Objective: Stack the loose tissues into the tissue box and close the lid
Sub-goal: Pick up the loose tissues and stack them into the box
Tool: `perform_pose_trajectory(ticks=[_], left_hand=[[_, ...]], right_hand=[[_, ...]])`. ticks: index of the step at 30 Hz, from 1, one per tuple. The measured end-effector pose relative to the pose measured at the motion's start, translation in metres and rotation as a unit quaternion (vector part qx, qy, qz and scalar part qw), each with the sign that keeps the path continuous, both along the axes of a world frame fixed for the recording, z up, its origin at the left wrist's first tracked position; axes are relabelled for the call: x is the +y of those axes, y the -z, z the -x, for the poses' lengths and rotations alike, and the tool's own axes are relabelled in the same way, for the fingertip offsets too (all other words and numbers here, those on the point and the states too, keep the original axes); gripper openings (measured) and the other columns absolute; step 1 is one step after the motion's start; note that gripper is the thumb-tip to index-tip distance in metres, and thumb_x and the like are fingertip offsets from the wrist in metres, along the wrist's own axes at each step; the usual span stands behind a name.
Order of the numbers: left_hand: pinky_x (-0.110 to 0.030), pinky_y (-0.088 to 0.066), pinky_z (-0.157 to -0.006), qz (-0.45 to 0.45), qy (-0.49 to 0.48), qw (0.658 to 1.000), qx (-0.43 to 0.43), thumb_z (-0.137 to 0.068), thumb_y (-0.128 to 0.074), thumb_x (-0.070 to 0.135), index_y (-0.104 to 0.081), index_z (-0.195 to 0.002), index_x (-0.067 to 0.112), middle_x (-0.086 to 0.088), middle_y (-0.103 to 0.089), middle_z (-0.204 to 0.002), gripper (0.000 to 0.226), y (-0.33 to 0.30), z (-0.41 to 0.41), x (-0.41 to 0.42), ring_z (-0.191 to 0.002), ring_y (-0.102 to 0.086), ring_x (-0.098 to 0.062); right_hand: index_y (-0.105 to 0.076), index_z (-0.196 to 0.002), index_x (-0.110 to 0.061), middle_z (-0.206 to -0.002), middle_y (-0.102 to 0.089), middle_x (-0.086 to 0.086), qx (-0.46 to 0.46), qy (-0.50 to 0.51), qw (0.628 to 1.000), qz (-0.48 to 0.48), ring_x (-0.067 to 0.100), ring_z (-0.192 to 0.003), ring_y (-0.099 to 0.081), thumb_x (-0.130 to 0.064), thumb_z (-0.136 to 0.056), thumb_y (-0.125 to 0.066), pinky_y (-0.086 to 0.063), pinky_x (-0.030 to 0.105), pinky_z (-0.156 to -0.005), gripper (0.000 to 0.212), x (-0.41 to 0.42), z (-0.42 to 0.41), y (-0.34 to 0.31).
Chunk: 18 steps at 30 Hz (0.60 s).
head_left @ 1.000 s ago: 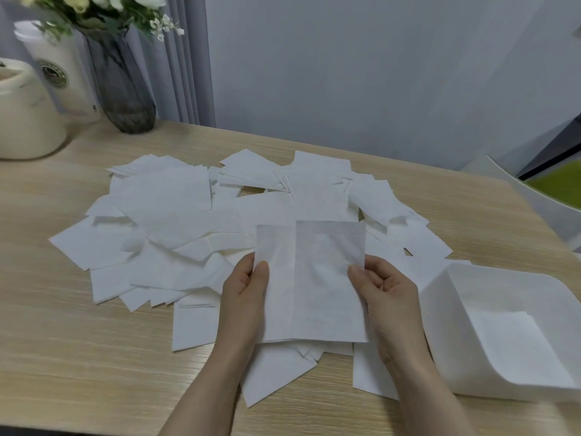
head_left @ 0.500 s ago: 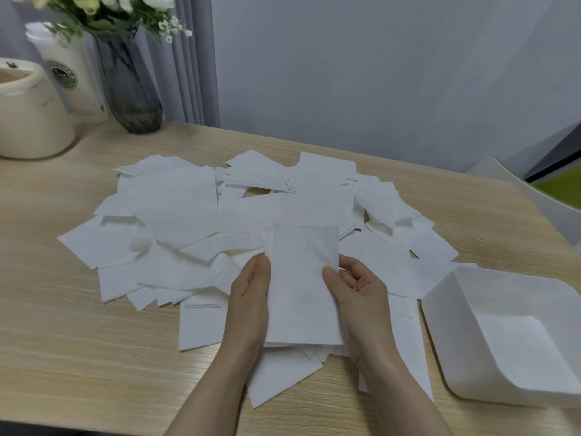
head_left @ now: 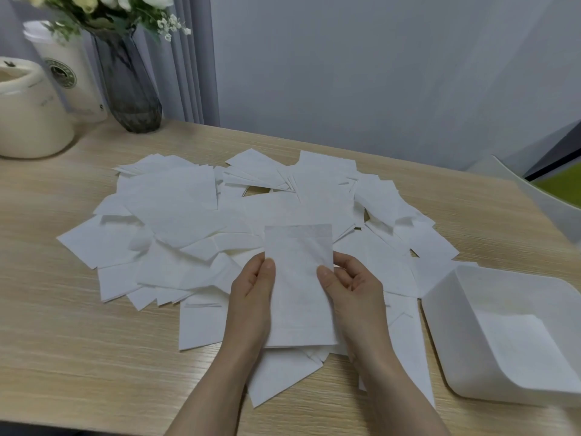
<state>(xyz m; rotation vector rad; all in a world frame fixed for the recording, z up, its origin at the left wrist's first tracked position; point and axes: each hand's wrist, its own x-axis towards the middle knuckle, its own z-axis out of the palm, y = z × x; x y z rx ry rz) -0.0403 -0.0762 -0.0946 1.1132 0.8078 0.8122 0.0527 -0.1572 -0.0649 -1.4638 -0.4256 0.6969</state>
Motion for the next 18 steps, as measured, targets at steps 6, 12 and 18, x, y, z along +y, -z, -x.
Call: perform_pose_trajectory(ticks=[6,12,18], left_hand=[[-0.029,-0.057,-0.075,-0.004,-0.005,1.0,-0.001,-0.101,-0.049,0.015,-0.067,-0.106,0.017,-0.002,-0.076,-0.094,0.019,0.0,0.0,-0.001,-0.086,-0.071,-0.017],[-0.021,-0.056,-0.065,-0.013,-0.04,0.999,-0.02,-0.101,-0.048,0.013,-0.067,-0.106,0.016,0.001,-0.076,-0.087,0.019,-0.004,-0.001,-0.003,-0.077,-0.07,-0.012],[-0.02,-0.053,-0.058,0.01,-0.096,0.994,-0.059,-0.098,-0.052,0.007,-0.064,-0.103,0.017,0.003,-0.072,-0.076,0.016,-0.016,-0.008,-0.005,-0.068,-0.066,-0.009]], right_hand=[[-0.064,-0.102,-0.018,-0.081,-0.074,-0.001,-0.018,0.007,1.0,-0.001,0.011,-0.072,-0.07,-0.004,-0.09,-0.062,-0.053,0.02,-0.06,0.018,-0.004,0.0,0.0],[-0.064,-0.106,-0.036,-0.106,-0.065,-0.016,-0.146,0.047,0.987,0.049,0.005,-0.084,-0.061,-0.013,-0.085,-0.069,-0.048,0.022,-0.073,0.031,-0.02,-0.002,0.006],[-0.063,-0.11,-0.047,-0.119,-0.057,-0.018,-0.156,0.043,0.986,0.041,-0.006,-0.103,-0.055,-0.02,-0.083,-0.071,-0.043,0.005,-0.076,0.039,-0.045,0.008,0.004]])
